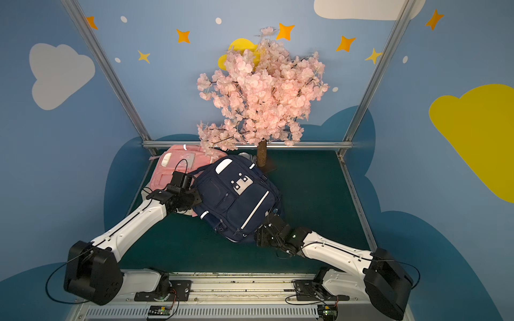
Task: Zip up the backpack
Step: Move the backpack to the center of the board, then zip the zipper on the backpack.
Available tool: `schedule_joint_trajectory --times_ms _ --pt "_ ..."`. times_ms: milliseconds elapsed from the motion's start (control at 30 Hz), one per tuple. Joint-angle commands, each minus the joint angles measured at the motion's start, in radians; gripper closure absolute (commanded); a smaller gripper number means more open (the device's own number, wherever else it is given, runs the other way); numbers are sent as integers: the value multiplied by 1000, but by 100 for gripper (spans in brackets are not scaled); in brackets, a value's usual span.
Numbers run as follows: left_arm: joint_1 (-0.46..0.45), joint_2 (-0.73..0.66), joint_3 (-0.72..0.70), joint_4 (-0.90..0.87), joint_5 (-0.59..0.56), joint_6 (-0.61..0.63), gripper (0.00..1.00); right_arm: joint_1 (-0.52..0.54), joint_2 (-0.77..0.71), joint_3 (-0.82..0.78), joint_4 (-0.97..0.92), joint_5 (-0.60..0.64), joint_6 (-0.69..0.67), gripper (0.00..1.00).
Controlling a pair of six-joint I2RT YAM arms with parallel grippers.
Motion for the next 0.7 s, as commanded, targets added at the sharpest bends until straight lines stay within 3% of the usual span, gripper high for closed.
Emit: schedule_joint_trajectory --times_ms 0,133,267,400,467,667 --pt "-21 -134 -31 -57 -65 21 36 3 -88 36 -196 60 -39 24" --pt "-117 -318 -128 -114 -51 -20 30 6 -152 57 -345 110 -10 23" --pt "-281 -404 -206 -123 18 -124 30 45 -176 108 -391 93 5 27" --pt "-403 -358 -222 -64 53 -188 32 103 -142 167 -324 107 -36 29" --pt "-443 -317 -253 52 94 -226 35 105 -95 200 -273 107 -78 31" --pt "-486 -113 -294 369 170 -302 46 102 81 192 -4 162 -149 34"
